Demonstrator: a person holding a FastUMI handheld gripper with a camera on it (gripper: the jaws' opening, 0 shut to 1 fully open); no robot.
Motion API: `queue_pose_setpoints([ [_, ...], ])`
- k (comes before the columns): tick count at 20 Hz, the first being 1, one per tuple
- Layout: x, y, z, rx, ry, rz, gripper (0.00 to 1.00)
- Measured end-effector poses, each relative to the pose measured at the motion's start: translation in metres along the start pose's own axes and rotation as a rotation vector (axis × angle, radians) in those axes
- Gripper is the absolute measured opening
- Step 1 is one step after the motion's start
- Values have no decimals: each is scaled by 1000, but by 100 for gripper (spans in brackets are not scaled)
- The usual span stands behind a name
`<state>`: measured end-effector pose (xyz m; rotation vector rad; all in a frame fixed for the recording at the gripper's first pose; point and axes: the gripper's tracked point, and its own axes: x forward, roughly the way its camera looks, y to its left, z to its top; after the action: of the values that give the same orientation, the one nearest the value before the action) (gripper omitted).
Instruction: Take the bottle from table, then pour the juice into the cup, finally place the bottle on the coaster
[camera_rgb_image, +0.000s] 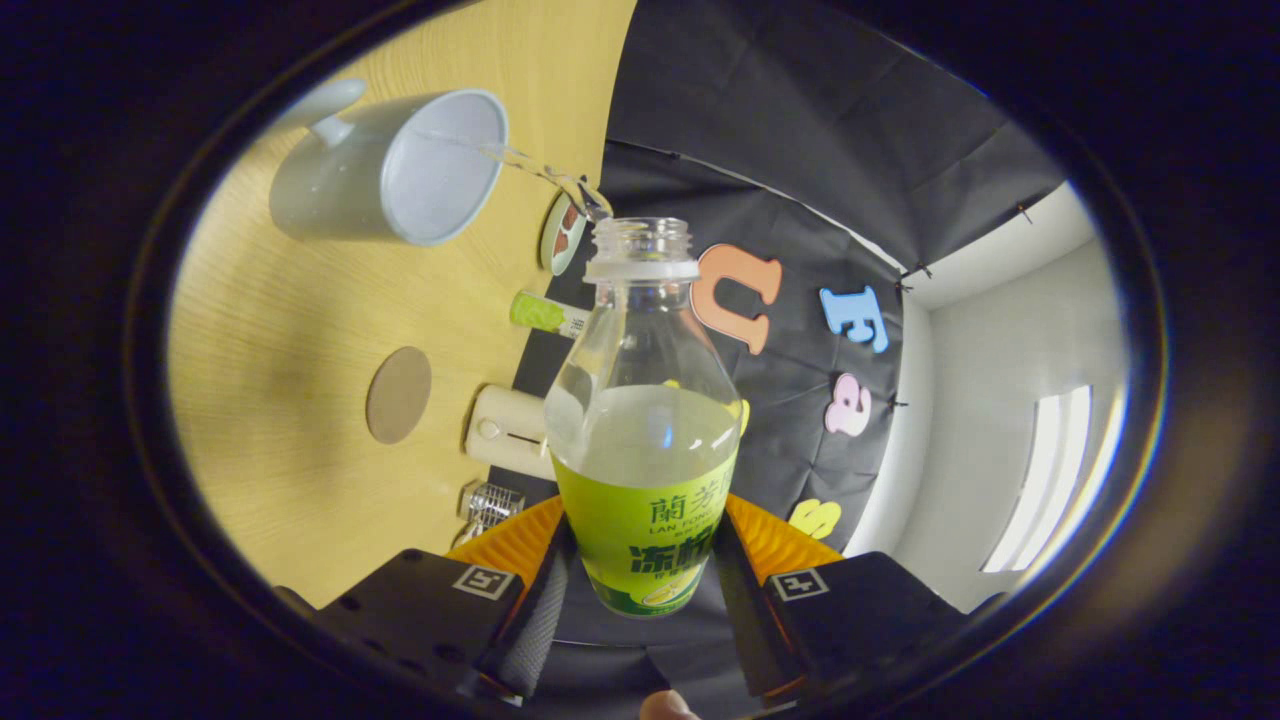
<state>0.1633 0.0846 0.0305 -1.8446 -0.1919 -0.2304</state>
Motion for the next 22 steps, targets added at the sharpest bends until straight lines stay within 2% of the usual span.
queue_pose_setpoints([
  [22,2,-43,2,-114,-19,-60,78],
])
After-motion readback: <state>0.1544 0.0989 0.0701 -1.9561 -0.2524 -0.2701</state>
